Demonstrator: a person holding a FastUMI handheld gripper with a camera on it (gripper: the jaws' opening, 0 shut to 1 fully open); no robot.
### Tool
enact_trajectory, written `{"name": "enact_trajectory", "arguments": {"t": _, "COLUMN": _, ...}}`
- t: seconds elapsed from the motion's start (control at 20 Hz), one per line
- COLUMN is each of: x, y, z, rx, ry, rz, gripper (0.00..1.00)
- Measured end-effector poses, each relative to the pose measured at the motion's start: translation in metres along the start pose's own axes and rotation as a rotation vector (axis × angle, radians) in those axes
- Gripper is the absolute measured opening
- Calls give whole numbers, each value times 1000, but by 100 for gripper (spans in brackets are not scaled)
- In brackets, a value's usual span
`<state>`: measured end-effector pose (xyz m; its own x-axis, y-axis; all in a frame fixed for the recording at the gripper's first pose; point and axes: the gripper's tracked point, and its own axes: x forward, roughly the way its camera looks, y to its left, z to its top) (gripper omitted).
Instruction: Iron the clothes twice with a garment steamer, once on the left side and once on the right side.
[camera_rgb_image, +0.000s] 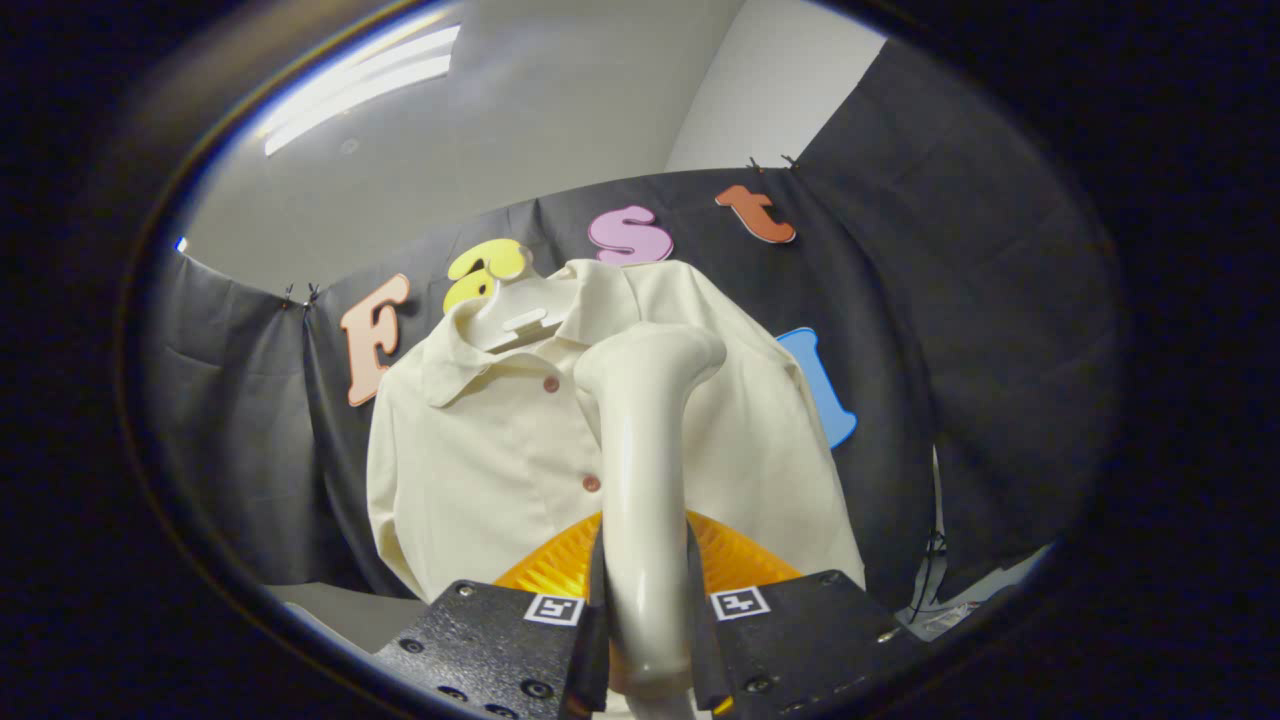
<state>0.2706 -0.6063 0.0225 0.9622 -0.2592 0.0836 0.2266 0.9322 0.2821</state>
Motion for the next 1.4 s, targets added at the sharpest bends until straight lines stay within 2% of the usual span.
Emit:
{"name": "enact_trajectory", "arguments": {"t": 0.2, "x": 27, "y": -11, "z": 2, "rx": 23, "ry": -8, "rz": -4, "gripper": 32}}
{"name": "enact_trajectory", "arguments": {"t": 0.45, "x": 30, "y": -16, "z": -16, "rx": 69, "ry": -3, "rz": 25, "gripper": 32}}
{"name": "enact_trajectory", "arguments": {"t": 1.4, "x": -40, "y": -75, "z": -143, "rx": 129, "ry": 180, "rz": -42, "gripper": 32}}
